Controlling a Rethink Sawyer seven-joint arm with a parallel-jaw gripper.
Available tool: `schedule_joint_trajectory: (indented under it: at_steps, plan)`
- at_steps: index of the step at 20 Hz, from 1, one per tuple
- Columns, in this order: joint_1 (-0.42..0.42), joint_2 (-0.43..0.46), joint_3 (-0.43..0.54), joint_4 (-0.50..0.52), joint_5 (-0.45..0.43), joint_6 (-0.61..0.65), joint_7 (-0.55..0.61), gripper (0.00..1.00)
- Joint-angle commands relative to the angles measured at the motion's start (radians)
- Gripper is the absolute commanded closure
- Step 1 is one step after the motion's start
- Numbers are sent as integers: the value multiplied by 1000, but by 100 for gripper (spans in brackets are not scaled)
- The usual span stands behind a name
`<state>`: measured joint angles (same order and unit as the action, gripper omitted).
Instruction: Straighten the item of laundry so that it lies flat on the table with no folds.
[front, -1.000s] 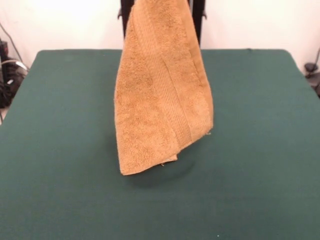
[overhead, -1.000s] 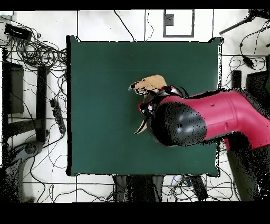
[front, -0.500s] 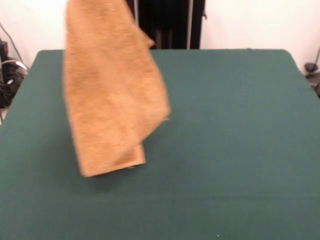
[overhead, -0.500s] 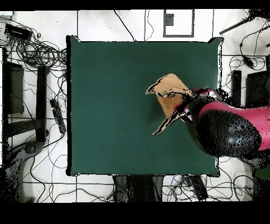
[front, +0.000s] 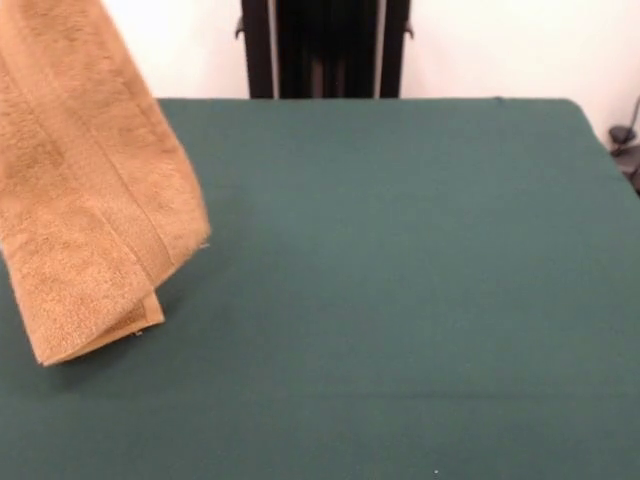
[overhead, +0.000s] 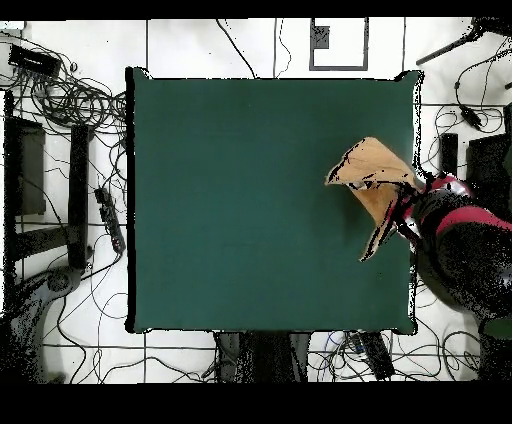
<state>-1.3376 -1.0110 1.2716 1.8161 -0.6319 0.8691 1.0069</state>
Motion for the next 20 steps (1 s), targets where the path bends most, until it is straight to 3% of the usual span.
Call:
schedule_joint_trajectory:
  at_steps: [1, 8, 14, 20]
  plan:
    - [26, 70, 74, -42, -43, -2, -373, 100]
    - [26, -13, 99, 1, -13, -2, -310, 100]
    - [56, -121, 106, 123, 27, -47, -99, 100]
    - [137, -211, 60, 237, 27, -180, 113, 100]
